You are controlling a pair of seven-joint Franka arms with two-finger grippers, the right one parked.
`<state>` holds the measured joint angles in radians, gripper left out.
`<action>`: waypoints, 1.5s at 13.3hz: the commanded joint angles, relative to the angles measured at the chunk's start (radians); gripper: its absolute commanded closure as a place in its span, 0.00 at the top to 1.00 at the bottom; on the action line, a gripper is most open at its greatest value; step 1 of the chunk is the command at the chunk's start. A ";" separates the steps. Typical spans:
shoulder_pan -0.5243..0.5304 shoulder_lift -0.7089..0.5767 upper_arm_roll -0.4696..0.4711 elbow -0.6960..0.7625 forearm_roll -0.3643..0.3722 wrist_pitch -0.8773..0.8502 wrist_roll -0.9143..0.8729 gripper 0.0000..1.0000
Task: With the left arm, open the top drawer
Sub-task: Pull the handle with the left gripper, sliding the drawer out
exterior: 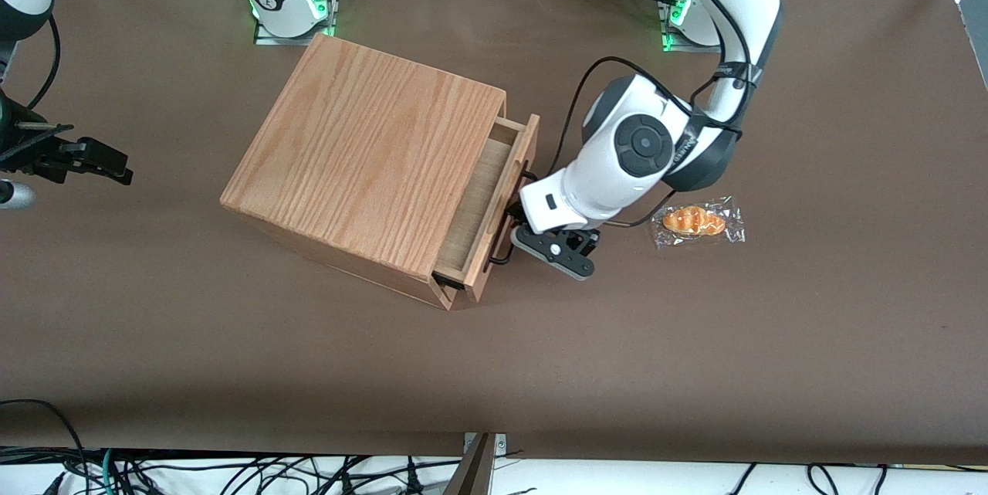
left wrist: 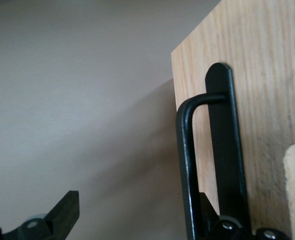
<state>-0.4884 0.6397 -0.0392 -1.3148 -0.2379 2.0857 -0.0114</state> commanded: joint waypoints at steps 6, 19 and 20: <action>0.120 0.009 0.018 0.014 0.097 -0.012 0.102 1.00; 0.139 -0.012 0.015 0.014 0.080 -0.064 0.108 1.00; 0.139 -0.015 0.013 0.015 0.078 -0.081 0.107 1.00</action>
<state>-0.3784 0.6339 -0.0554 -1.3149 -0.2364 2.0243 0.0647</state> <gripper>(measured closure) 0.000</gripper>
